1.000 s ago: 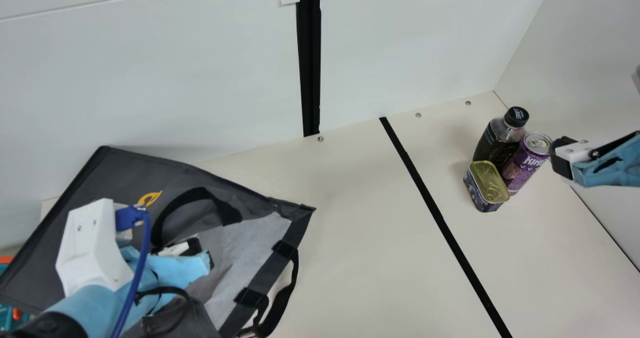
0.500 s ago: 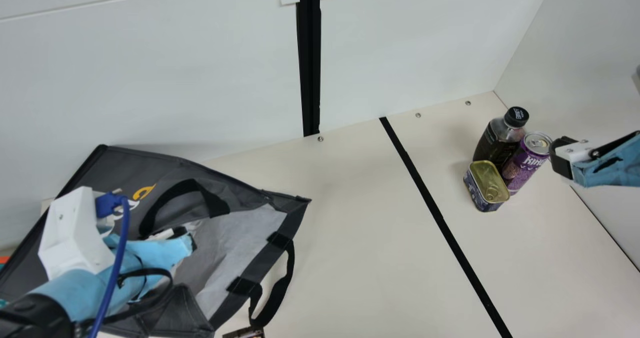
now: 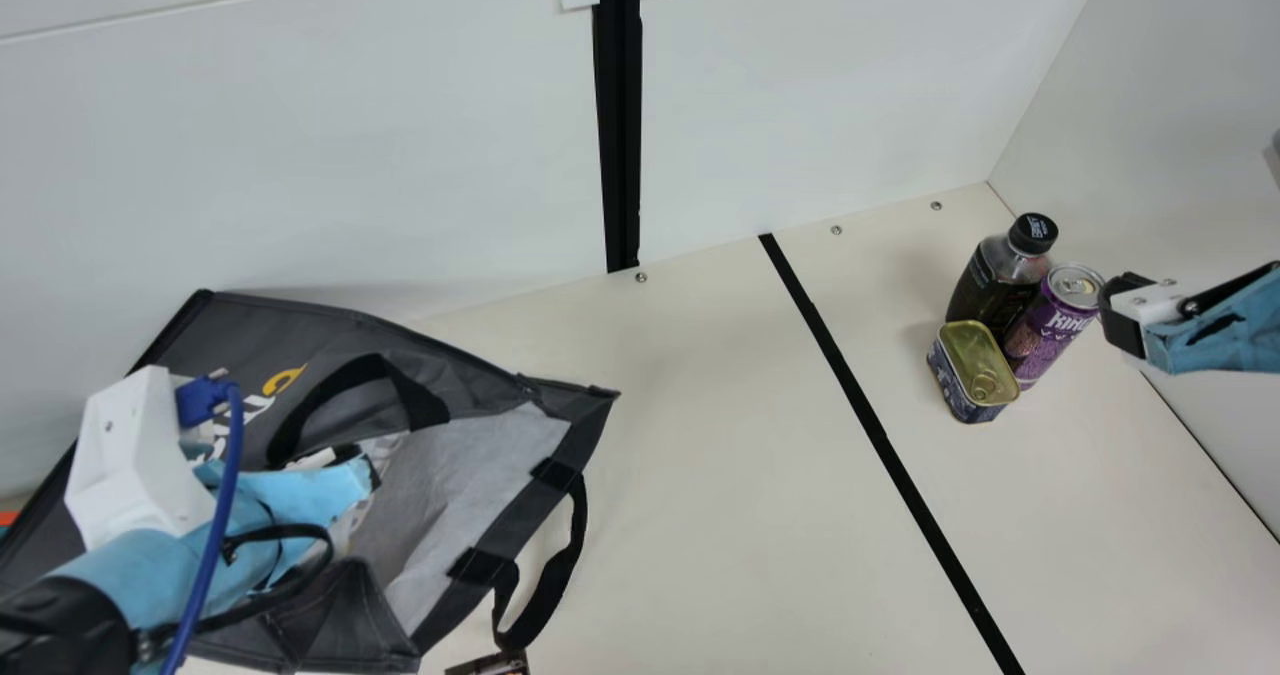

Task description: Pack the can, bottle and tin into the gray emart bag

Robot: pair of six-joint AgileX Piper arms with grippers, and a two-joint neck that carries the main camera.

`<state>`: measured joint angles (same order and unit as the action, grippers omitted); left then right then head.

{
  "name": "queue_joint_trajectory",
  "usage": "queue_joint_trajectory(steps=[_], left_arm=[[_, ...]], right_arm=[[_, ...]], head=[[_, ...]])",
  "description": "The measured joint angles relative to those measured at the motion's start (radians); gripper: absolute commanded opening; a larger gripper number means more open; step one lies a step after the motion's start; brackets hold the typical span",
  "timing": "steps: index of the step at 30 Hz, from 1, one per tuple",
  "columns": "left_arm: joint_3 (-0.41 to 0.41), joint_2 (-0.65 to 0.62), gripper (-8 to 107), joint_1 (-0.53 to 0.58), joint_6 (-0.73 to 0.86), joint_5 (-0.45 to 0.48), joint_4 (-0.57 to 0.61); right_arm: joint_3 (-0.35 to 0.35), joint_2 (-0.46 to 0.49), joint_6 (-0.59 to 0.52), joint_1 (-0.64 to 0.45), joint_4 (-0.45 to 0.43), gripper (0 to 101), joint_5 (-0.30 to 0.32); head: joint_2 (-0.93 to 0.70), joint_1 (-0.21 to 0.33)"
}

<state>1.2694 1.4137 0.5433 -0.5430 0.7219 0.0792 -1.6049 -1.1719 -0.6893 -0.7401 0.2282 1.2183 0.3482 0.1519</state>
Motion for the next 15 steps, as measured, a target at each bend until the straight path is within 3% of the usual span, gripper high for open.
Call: queue_joint_trajectory(steps=[15], left_arm=[[0.000, 0.000, 10, 0.000, 0.000, 0.000, 0.000]], right_arm=[[0.000, 0.000, 0.000, 0.000, 0.000, 91, 0.000]], head=[[0.000, 0.000]])
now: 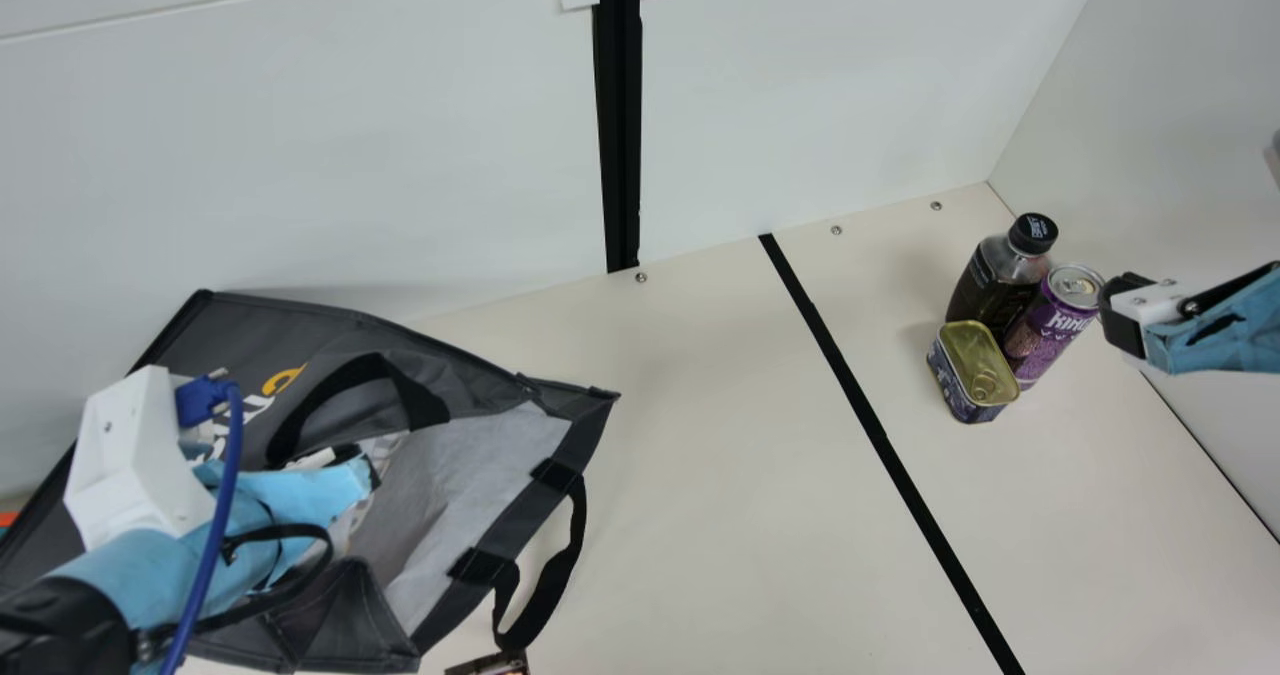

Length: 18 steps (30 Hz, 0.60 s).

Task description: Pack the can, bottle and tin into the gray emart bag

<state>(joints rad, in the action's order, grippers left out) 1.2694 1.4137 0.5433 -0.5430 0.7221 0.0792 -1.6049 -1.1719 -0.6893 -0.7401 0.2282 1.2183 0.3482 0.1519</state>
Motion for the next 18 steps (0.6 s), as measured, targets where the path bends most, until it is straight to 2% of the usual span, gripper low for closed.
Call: queue_joint_trajectory(steps=[15, 18], left_arm=[[0.000, 0.000, 10, 0.000, 0.000, 0.000, 0.000], [0.000, 0.000, 10, 0.000, 0.000, 0.000, 0.000]], right_arm=[[0.000, 0.000, 0.000, 0.000, 0.000, 91, 0.000], [0.007, 0.008, 0.026, 0.030, -0.027, 91, -0.006]], head=[[0.000, 0.000], [0.000, 0.000]])
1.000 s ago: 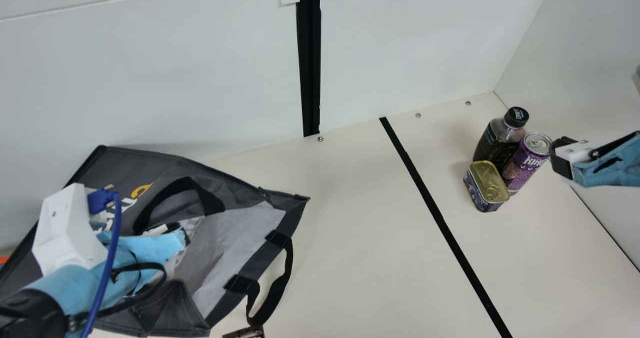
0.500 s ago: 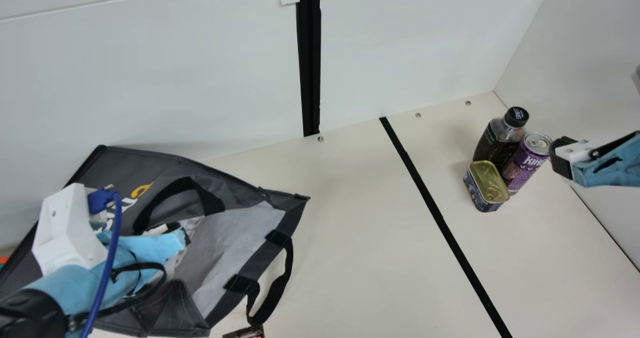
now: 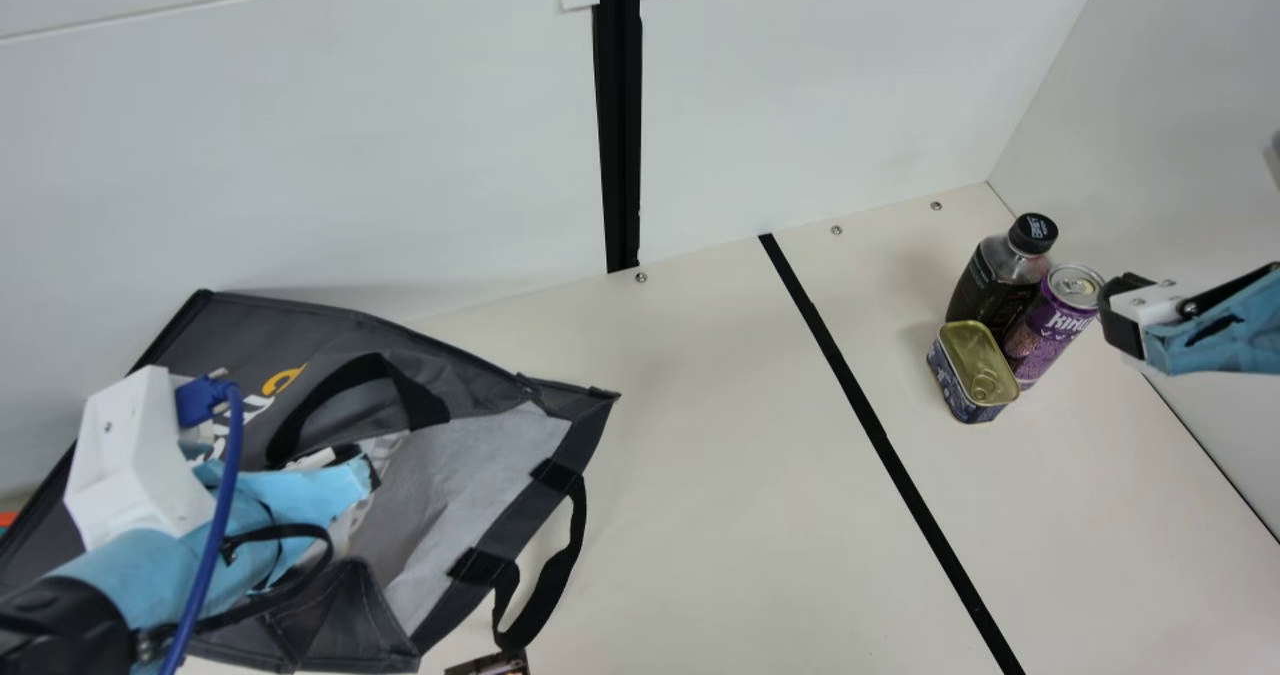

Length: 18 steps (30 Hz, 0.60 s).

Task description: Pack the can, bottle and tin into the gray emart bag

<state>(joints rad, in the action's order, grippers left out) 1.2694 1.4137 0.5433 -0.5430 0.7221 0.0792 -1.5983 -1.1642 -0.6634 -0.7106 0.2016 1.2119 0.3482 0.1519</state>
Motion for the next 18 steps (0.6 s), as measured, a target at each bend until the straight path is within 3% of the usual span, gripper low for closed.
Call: queue_joint_trajectory(steps=[10, 18], left_arm=[[0.000, 0.000, 10, 0.000, 0.000, 0.000, 0.000], [0.000, 0.000, 10, 0.000, 0.000, 0.000, 0.000]], right_arm=[[-0.058, -0.061, 0.107, 0.064, -0.083, 91, 0.006], [-0.066, -0.119, 0.125, 0.072, -0.141, 91, 0.007]], head=[[0.000, 0.000], [0.000, 0.000]])
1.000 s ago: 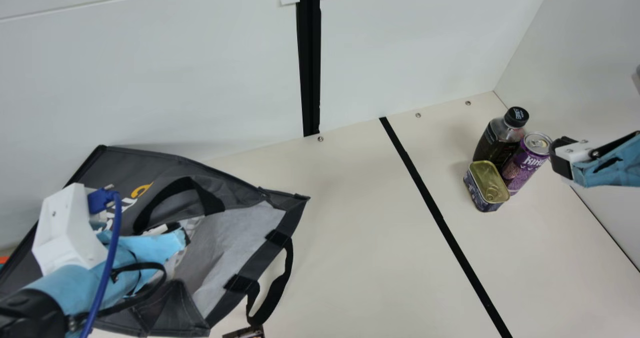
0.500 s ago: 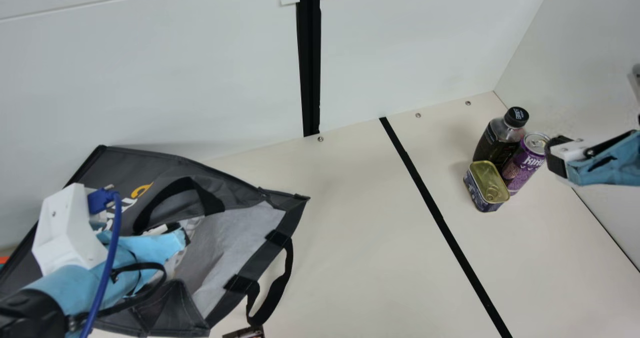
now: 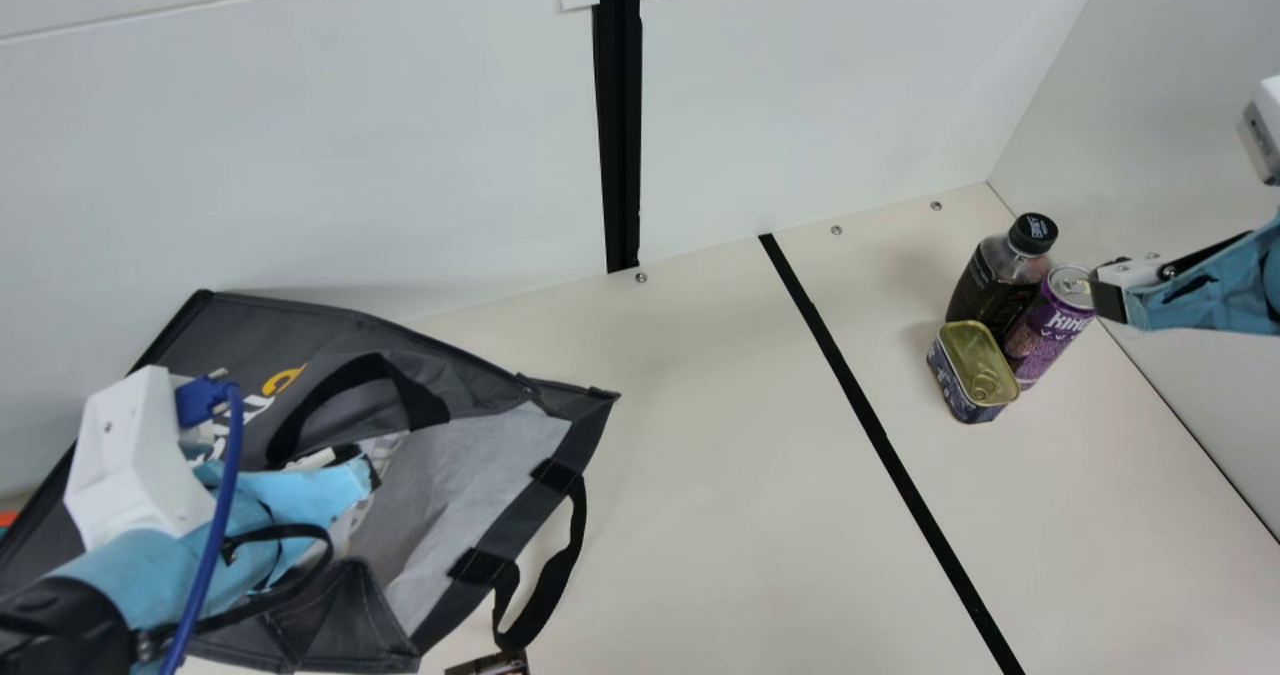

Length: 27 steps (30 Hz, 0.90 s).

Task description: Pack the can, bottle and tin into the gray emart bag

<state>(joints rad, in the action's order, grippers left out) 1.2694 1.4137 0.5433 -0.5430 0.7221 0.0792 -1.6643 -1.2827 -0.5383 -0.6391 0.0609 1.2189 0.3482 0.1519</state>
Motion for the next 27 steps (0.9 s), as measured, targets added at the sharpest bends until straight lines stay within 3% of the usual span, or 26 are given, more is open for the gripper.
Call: queue_joint_trajectory(steps=[10, 27], left_arm=[[0.000, 0.000, 10, 0.000, 0.000, 0.000, 0.000], [0.000, 0.000, 10, 0.000, 0.000, 0.000, 0.000]], right_arm=[[-0.002, -0.070, -0.001, -0.009, -0.052, 91, 0.000], [0.001, -0.181, 0.008, -0.031, -0.016, 91, 0.001]], head=[[0.000, 0.000], [0.000, 0.000]])
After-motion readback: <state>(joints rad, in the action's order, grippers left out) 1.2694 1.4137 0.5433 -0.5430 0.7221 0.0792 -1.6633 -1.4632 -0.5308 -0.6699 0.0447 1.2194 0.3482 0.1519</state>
